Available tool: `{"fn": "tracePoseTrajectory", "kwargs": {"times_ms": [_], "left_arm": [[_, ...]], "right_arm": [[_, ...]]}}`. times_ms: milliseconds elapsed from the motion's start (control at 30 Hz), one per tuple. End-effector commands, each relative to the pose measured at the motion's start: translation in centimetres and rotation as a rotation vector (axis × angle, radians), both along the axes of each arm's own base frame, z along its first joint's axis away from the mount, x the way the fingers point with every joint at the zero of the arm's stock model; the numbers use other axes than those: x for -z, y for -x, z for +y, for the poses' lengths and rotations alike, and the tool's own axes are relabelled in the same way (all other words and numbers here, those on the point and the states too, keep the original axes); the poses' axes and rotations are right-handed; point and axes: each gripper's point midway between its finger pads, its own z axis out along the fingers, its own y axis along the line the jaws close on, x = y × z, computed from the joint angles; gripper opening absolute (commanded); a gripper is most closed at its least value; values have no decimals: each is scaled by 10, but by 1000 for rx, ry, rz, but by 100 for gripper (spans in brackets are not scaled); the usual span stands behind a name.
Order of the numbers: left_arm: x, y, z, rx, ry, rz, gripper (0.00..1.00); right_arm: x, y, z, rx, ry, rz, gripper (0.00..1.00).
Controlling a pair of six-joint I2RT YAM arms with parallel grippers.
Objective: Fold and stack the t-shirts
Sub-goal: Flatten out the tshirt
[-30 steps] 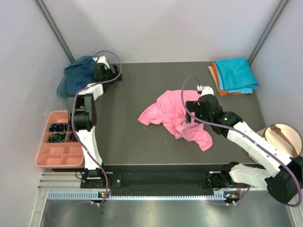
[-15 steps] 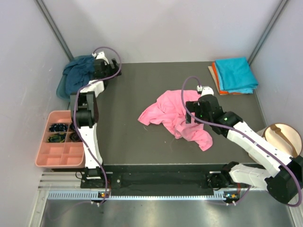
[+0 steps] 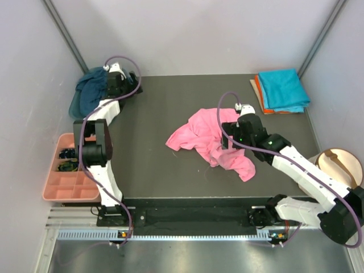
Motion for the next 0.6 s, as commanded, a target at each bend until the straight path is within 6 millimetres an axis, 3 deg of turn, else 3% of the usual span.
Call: {"fn": "tracePoseTrajectory", "kwargs": {"times_ms": [0,133,167,233,267,333,367,400,567], "left_arm": [[-57,32,-32,39,-13,-60,99],[-67,64,-56,66,-65,-62,99],[-70,70,-75,96,-74,-68,99],[-68,87,-91,115,-82,-49,99],[-66,97,-113,156,-80,-44,99],[-58,113,-130,171,-83,-30,99],[-55,124,-150,213,-86,-29,99],[-42,134,-156,223,-87,-6,99],[-21,168,-179,263,-98,10,99]], "right_arm": [[-5,-5,11,-23,-46,-24,99],[-5,-7,11,-21,-43,-28,99],[-4,-8,11,-20,-41,-28,99],[-3,-8,12,-16,-42,-21,99],[-3,-9,10,-8,-38,-23,99],[-3,-9,9,7,-39,-22,99],[-3,-9,6,20,-35,-27,99],[-4,-9,6,21,-37,-30,99],[1,-6,4,30,-40,-18,99]]}}
